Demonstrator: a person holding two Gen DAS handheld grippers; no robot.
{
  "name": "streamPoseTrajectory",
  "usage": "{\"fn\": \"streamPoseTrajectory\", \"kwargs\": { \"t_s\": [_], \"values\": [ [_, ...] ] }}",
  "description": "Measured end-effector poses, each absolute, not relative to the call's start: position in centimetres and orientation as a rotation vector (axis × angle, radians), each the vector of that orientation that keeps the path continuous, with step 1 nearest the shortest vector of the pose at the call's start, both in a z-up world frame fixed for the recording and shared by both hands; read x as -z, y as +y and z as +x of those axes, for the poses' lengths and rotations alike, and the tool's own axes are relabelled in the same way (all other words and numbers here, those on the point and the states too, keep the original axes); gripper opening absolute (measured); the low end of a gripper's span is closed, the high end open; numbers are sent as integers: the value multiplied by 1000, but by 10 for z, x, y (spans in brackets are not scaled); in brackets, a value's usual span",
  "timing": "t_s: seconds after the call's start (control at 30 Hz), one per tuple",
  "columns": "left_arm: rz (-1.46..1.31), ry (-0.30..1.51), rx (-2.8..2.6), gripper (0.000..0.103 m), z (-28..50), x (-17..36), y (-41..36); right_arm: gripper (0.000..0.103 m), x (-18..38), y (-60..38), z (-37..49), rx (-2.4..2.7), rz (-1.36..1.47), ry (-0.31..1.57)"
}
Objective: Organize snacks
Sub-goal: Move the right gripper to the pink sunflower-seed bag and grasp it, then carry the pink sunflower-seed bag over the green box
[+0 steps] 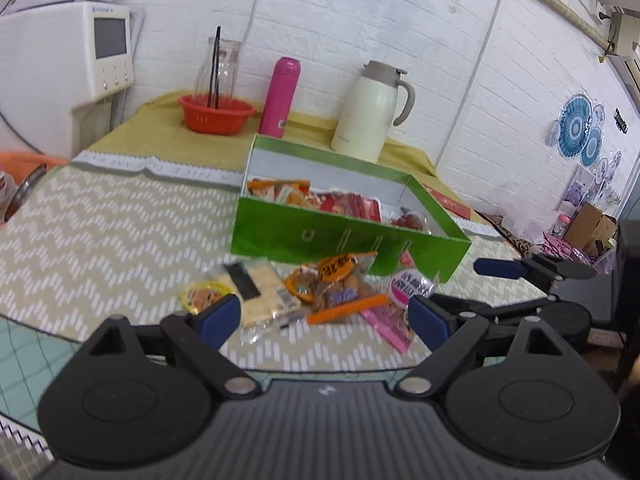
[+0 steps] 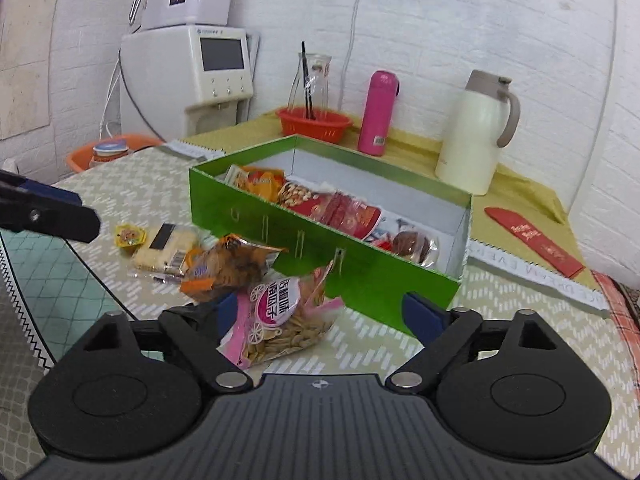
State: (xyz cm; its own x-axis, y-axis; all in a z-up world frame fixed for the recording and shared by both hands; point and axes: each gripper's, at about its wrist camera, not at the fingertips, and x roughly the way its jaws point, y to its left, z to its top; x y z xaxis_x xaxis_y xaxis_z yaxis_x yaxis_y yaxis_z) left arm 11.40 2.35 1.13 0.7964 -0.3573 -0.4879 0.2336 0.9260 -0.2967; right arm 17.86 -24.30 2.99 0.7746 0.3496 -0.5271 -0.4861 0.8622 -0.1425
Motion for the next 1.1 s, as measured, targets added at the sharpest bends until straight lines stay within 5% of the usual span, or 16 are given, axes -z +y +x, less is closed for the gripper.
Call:
{"fn": "streamPoseTrajectory", "kwargs": {
  "t_s": [0.2, 0.23, 0.37, 1.1],
  "values": [
    [-215, 593, 359, 90, 103, -1, 24, 102, -14, -241, 205, -474, -198, 566],
    [-213, 596, 374, 90, 103, -1, 22, 82, -12, -243, 207, -489, -166, 601],
    [-210, 616, 447, 90, 105, 5, 10, 77, -13, -261, 190, -470, -11, 652],
    [-206, 775, 752, 90, 183, 31, -78, 85, 1, -300, 115, -459, 88, 599]
  ]
}}
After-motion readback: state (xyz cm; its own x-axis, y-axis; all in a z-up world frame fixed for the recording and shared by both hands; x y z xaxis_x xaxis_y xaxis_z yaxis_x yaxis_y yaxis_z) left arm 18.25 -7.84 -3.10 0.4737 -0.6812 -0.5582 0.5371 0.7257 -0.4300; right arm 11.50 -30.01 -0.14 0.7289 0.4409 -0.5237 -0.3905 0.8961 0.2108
